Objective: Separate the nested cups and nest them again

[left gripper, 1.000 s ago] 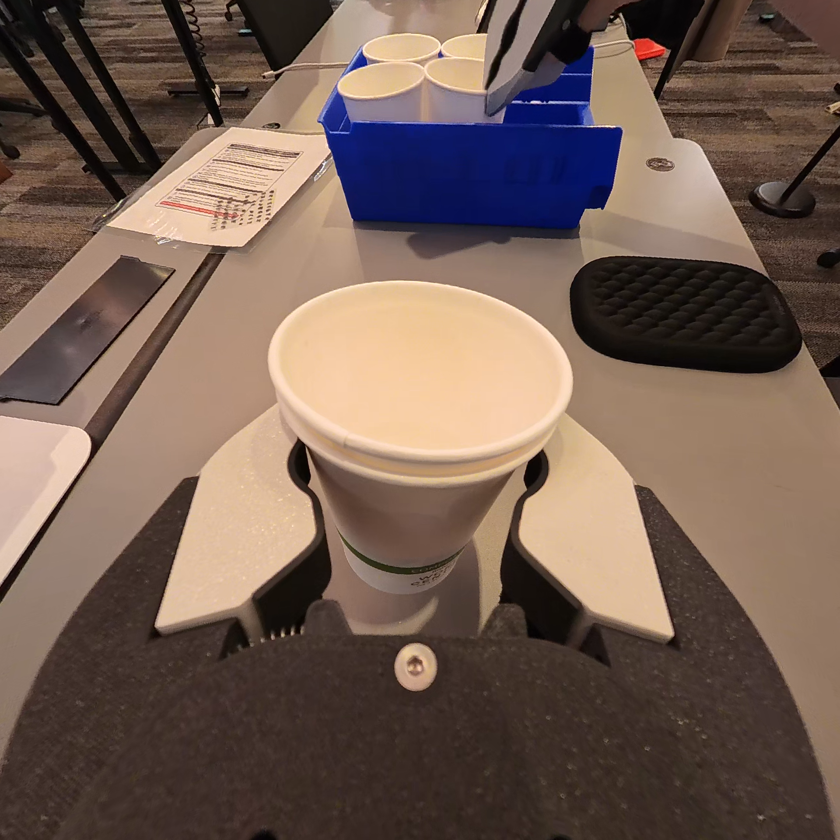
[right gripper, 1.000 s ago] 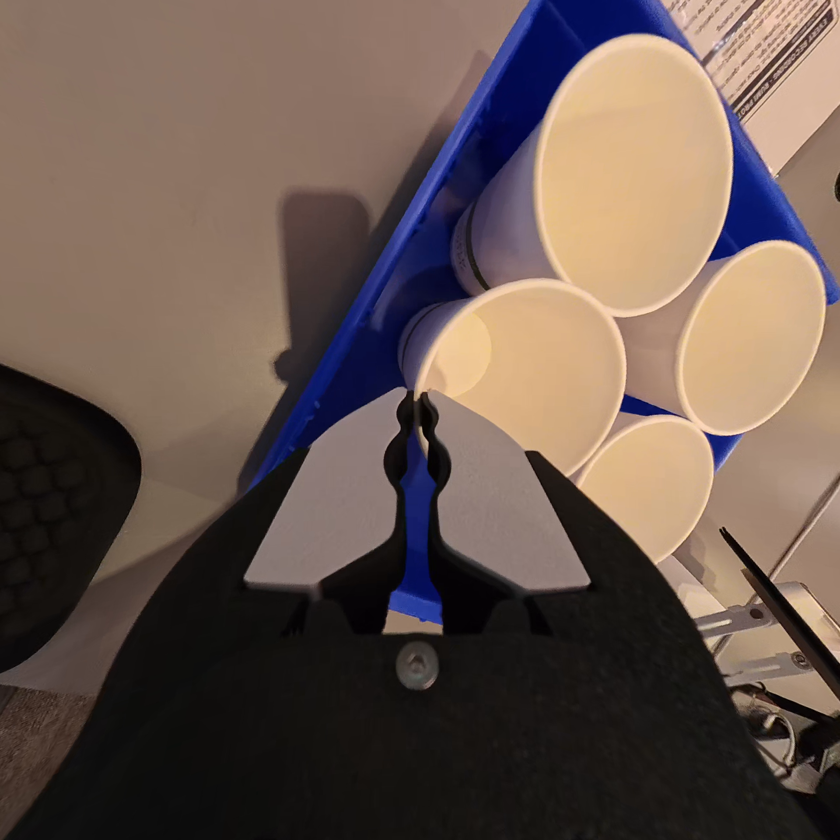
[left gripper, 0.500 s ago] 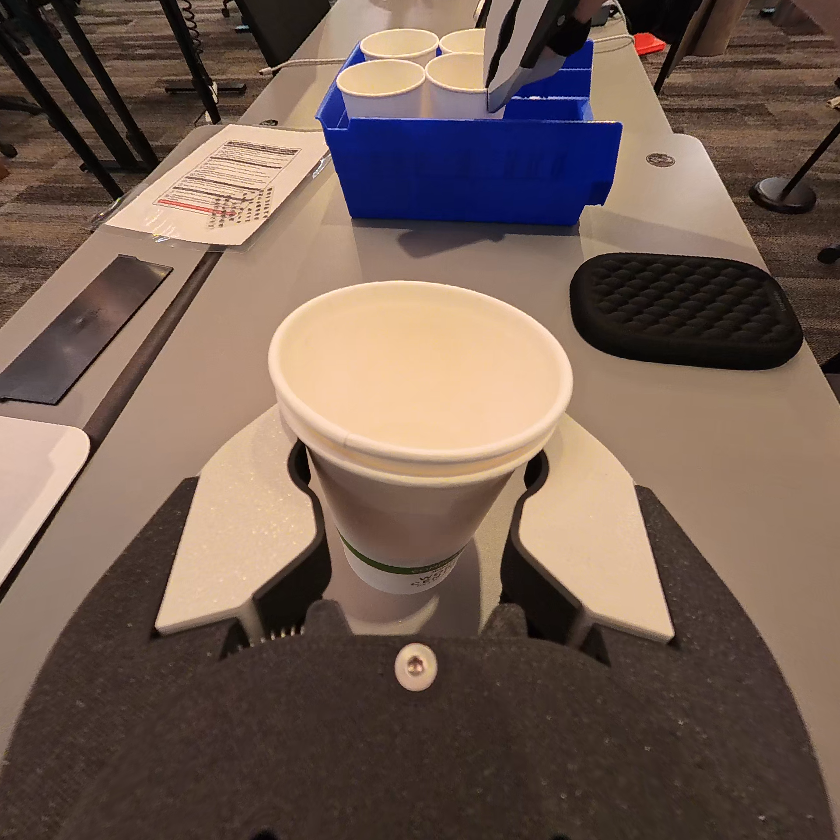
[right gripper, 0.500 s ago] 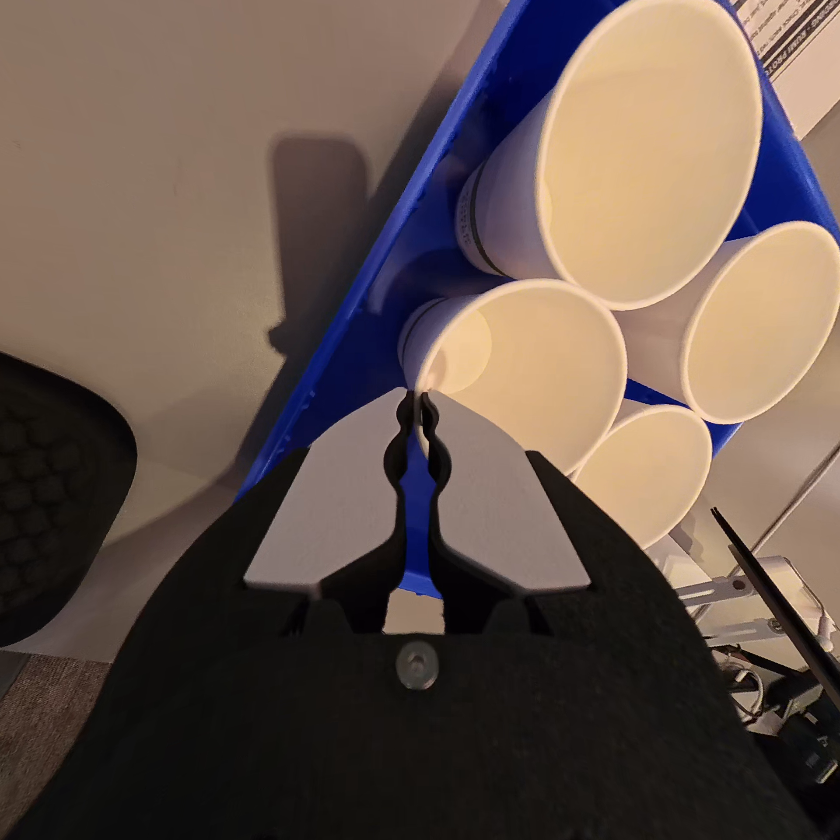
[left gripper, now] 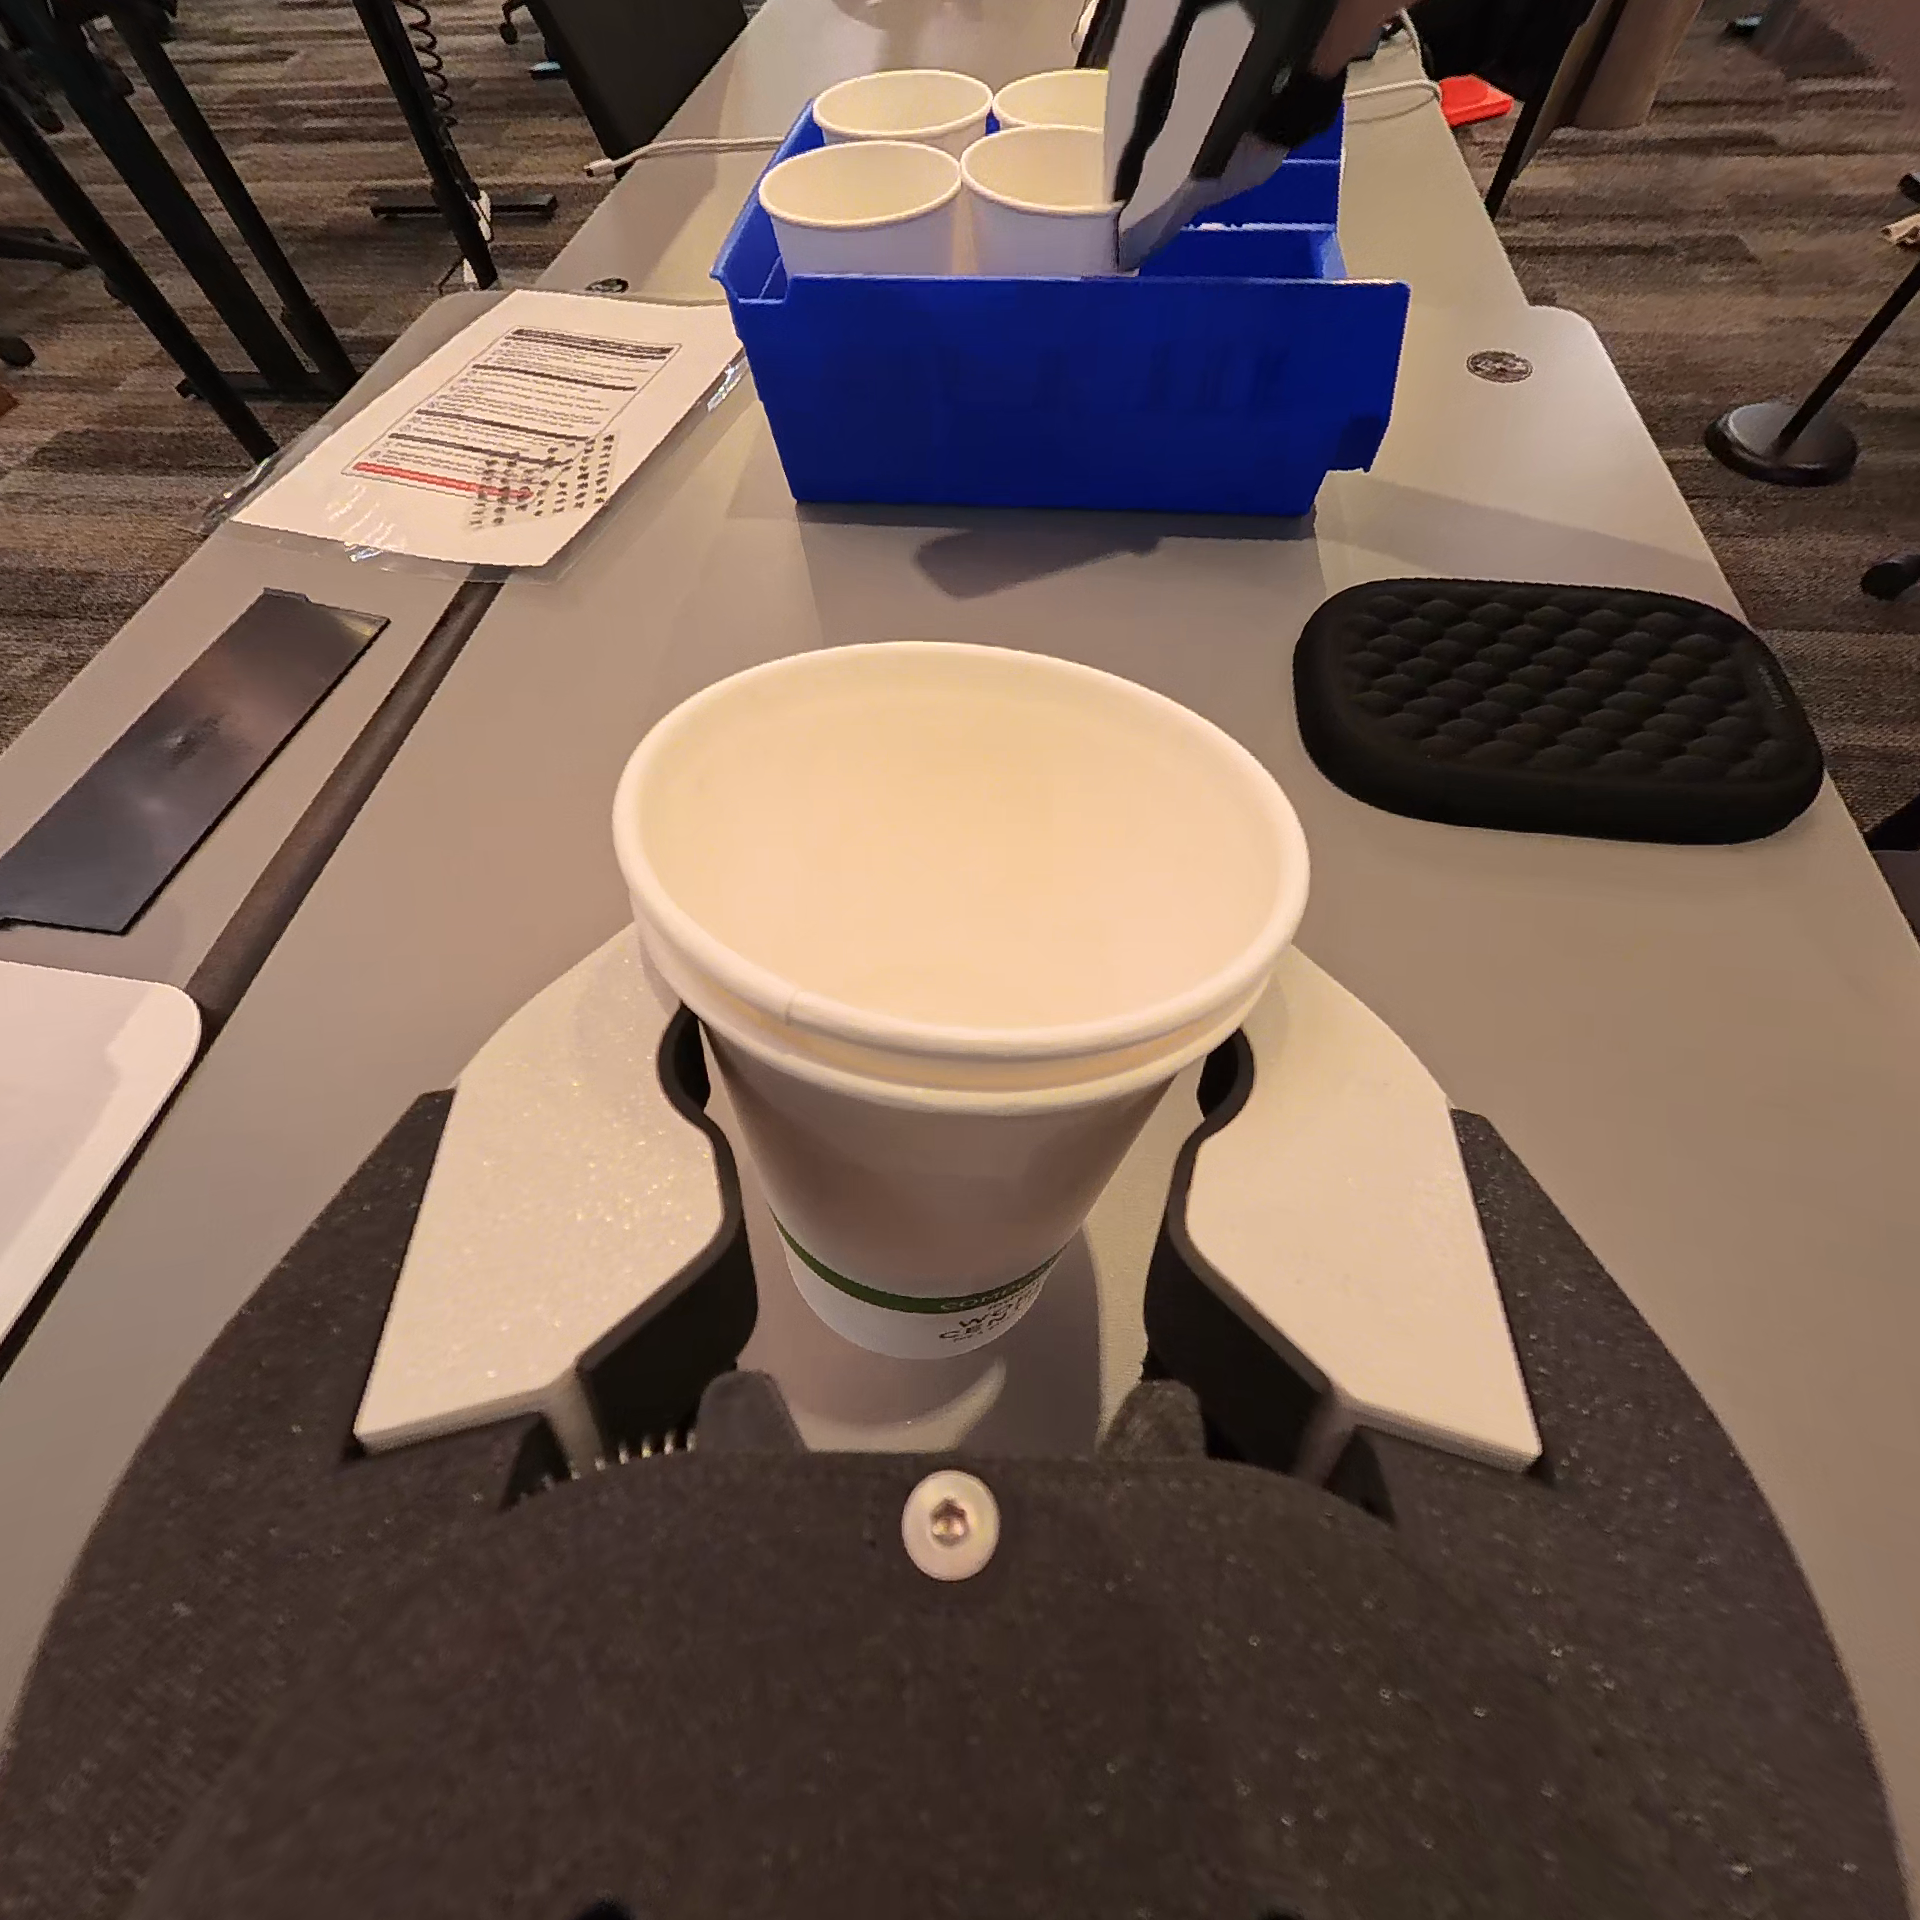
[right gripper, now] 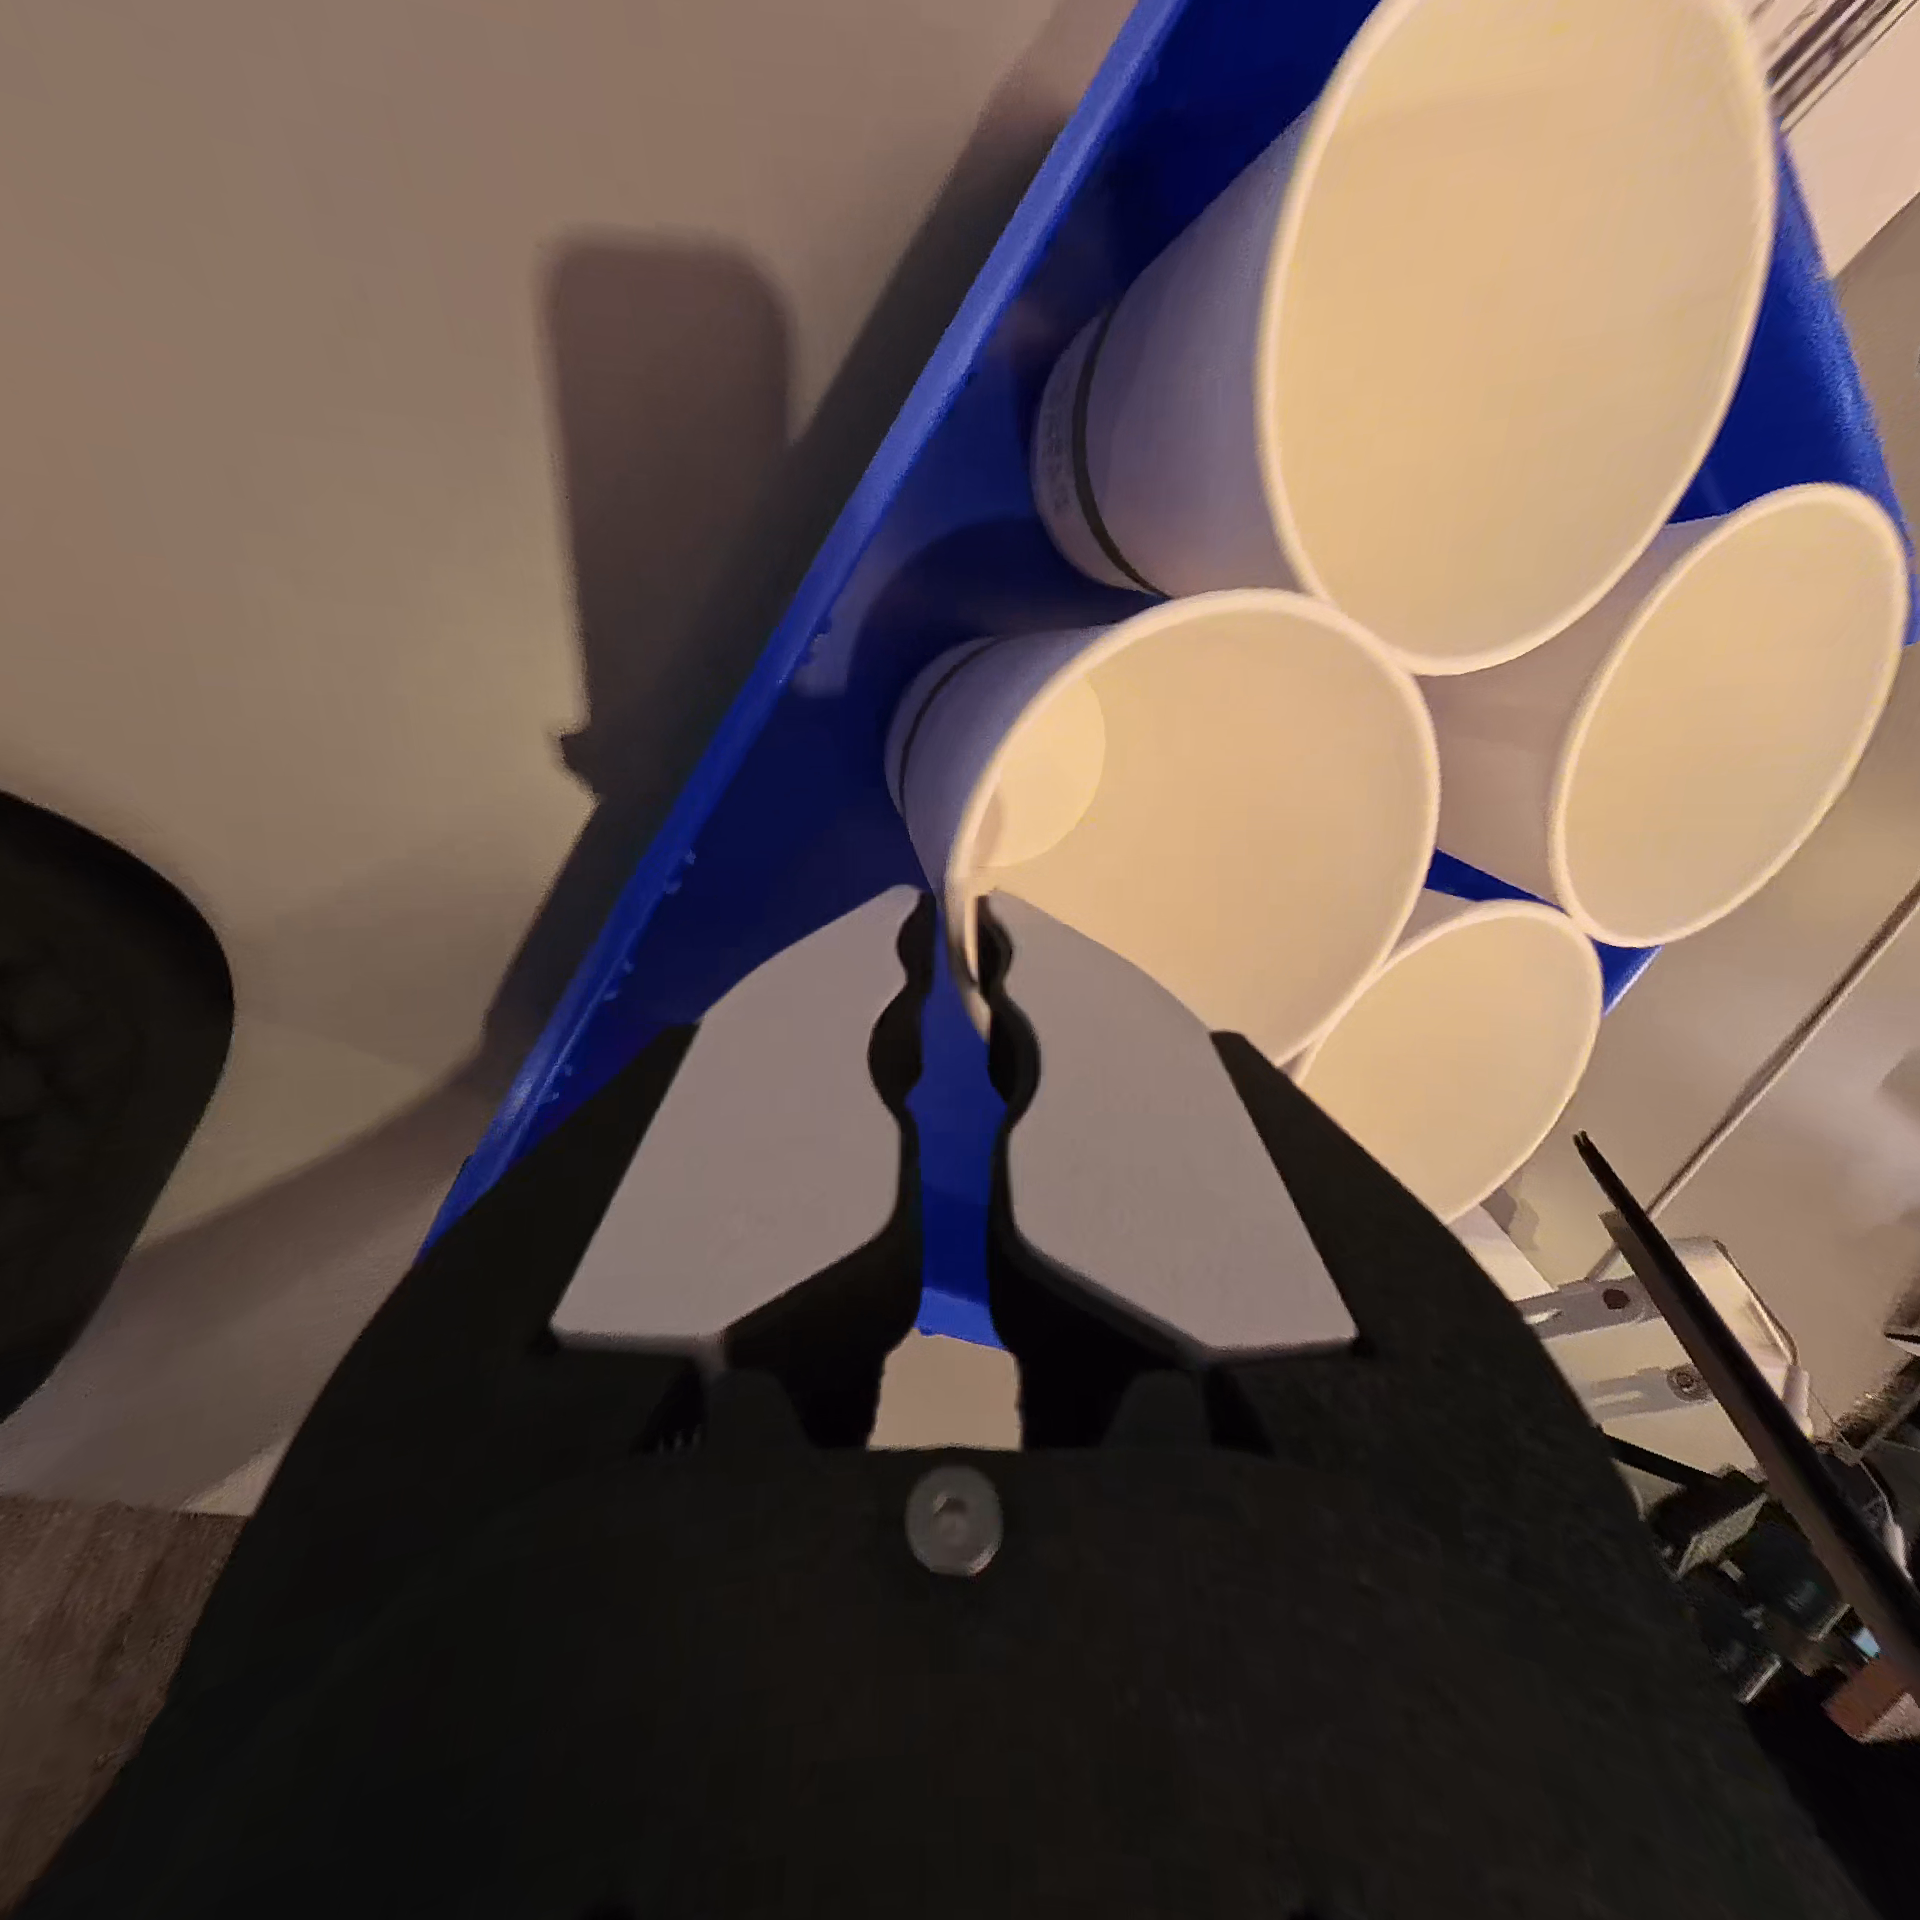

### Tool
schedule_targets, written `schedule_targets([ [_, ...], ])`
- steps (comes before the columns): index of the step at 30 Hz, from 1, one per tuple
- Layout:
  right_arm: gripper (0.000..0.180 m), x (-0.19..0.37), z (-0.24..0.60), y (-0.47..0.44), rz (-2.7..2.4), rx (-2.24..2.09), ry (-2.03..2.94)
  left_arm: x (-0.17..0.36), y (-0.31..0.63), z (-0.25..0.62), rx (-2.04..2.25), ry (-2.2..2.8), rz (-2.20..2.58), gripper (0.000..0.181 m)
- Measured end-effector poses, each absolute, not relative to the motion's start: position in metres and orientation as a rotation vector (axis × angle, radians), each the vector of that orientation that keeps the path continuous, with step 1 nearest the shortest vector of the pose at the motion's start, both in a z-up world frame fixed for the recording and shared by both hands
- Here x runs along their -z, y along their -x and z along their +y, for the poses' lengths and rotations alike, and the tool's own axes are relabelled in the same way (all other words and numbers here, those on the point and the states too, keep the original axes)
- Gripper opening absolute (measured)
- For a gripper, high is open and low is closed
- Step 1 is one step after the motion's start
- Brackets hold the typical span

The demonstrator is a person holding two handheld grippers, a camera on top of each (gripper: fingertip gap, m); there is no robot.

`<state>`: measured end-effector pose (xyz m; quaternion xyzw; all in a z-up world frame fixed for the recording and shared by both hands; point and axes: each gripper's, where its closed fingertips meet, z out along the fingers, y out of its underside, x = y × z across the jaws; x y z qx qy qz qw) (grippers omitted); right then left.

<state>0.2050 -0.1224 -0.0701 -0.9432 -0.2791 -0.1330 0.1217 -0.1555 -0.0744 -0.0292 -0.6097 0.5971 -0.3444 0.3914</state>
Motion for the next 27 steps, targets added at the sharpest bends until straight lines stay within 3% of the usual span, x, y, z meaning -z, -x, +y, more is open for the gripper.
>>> schedule_targets([
  [16, 0.002, 0.071, -0.12, -0.19, -0.825, 0.23, 2.746, 0.034, 0.155, -0.073, 0.877, 1.562, 1.526, 0.094],
  [21, 0.009, 0.074, -0.121, -0.197, -0.789, 0.238, 2.76, 0.033, 0.156, -0.073, 0.879, 1.562, 1.52, 0.094],
  [27, 0.024, 0.012, -0.109, -0.183, -0.741, 0.244, 2.56, 0.032, 0.155, -0.073, 0.884, 1.559, 1.517, 0.094],
])
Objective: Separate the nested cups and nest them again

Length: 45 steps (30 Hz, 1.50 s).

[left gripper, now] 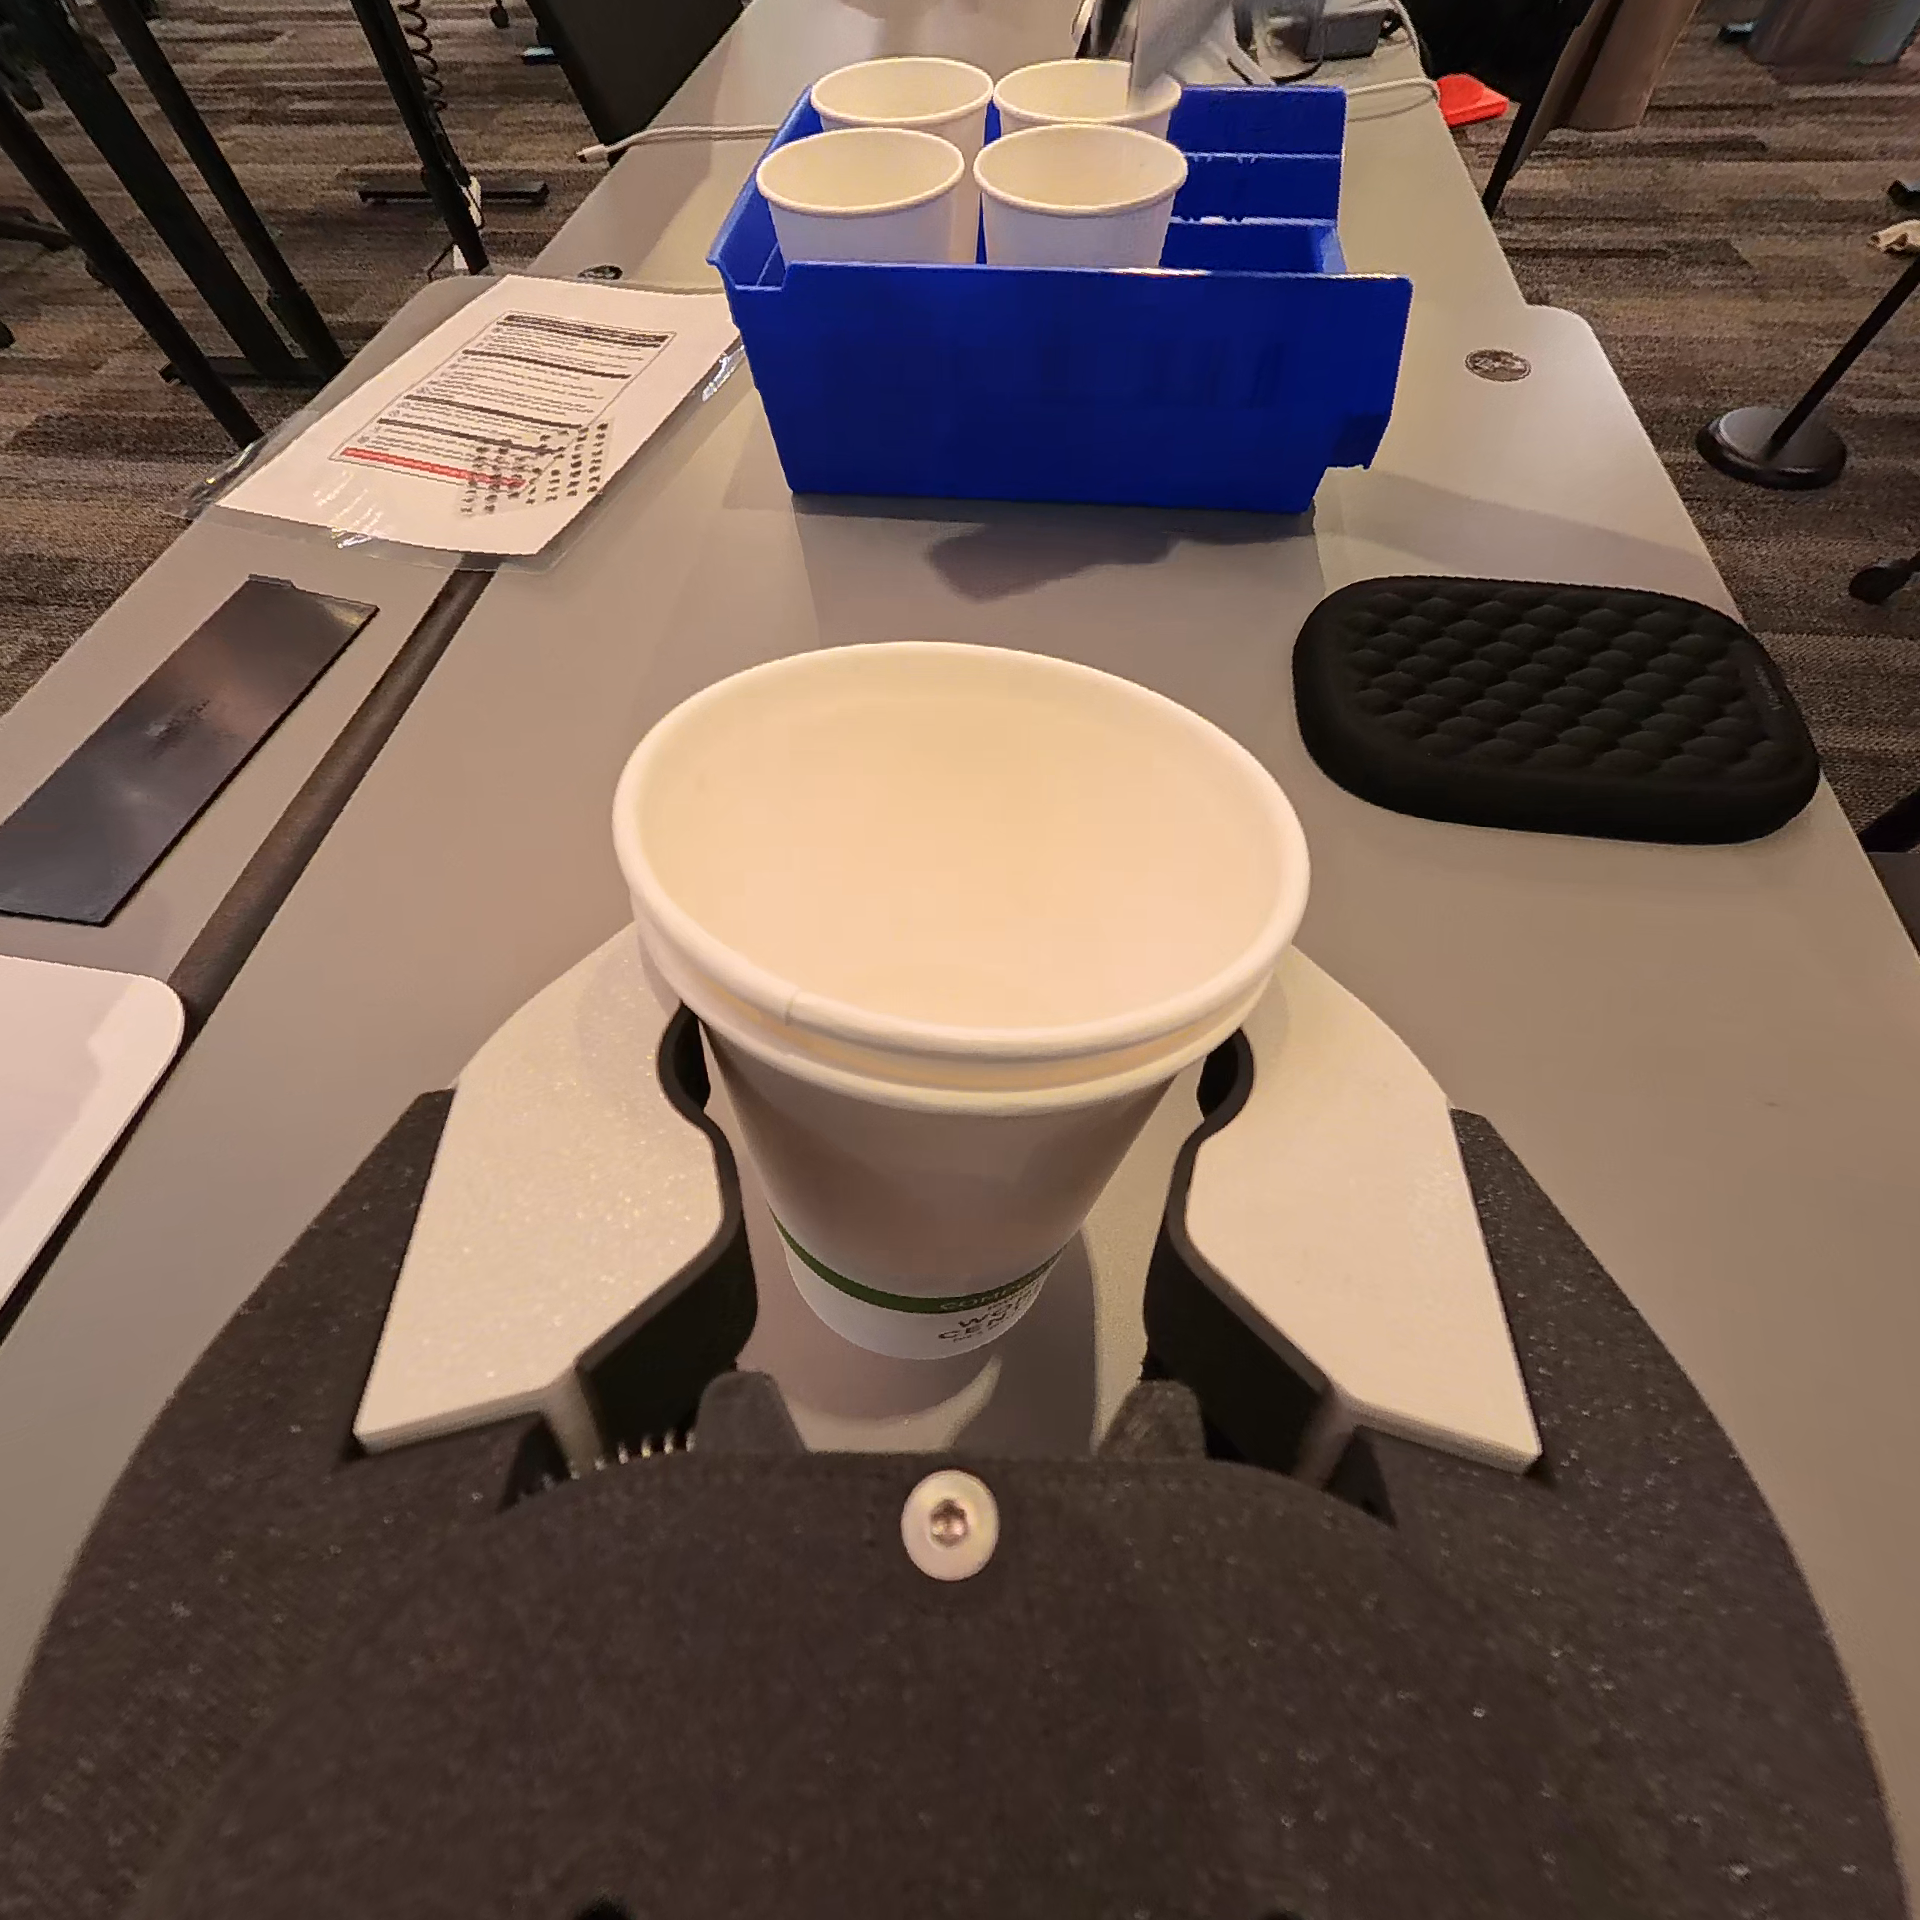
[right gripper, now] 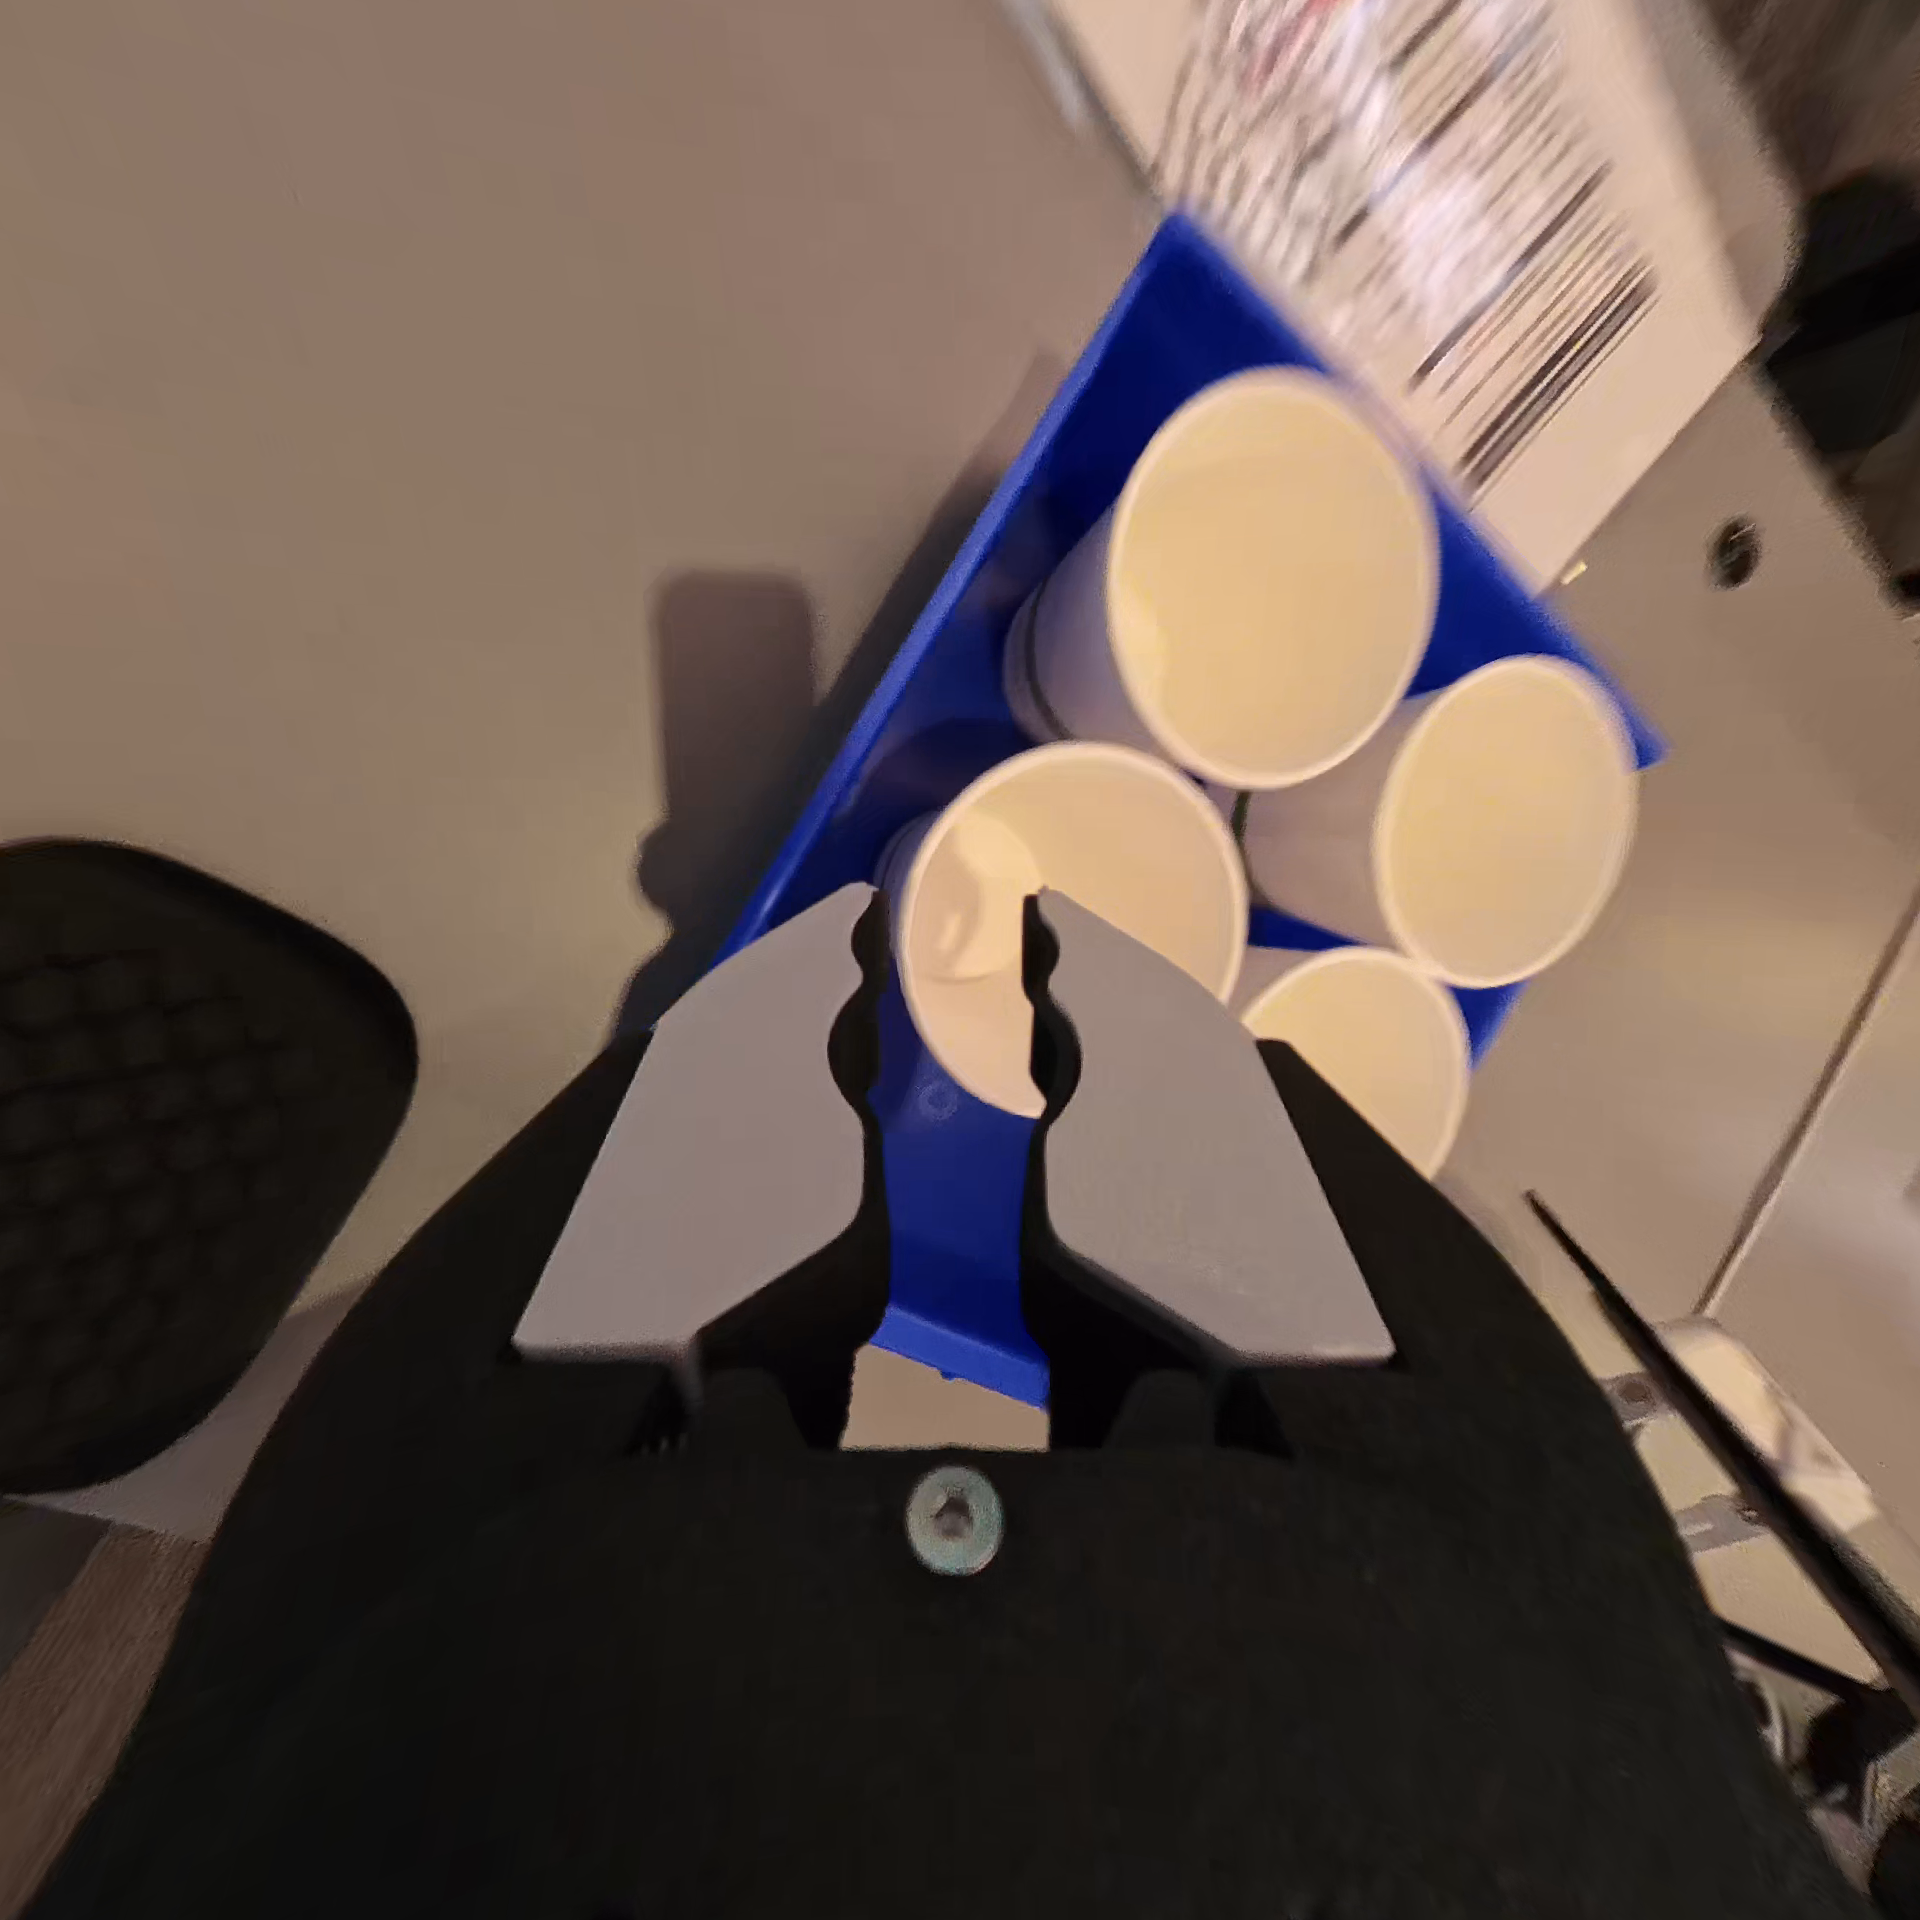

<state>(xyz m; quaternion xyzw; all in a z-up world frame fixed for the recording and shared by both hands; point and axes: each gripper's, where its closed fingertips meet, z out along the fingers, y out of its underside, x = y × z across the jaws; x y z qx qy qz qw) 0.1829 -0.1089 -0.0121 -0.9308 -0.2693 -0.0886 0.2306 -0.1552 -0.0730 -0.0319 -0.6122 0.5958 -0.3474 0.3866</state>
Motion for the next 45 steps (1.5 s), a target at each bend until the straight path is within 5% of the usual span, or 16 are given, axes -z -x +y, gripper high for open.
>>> schedule_targets([
  [6, 0.024, -0.076, -0.105, -0.054, -1.029, 0.09, 2.196, 0.034, 0.152, -0.077, 0.886, 1.554, 1.528, 0.094],
  [15, 0.012, -0.037, -0.132, 0.143, -1.608, -0.171, 1.879, 0.027, 0.15, -0.087, 0.934, 1.535, 1.531, 0.094],
  [24, 0.003, -0.003, -0.126, 0.17, -1.717, -0.225, 1.945, 0.023, 0.152, -0.088, 0.919, 1.517, 1.538, 0.093],
  [45, 0.002, -0.038, -0.129, 0.171, -1.673, -0.227, 1.931, 0.02, 0.15, -0.092, 0.946, 1.508, 1.534, 0.093],
])
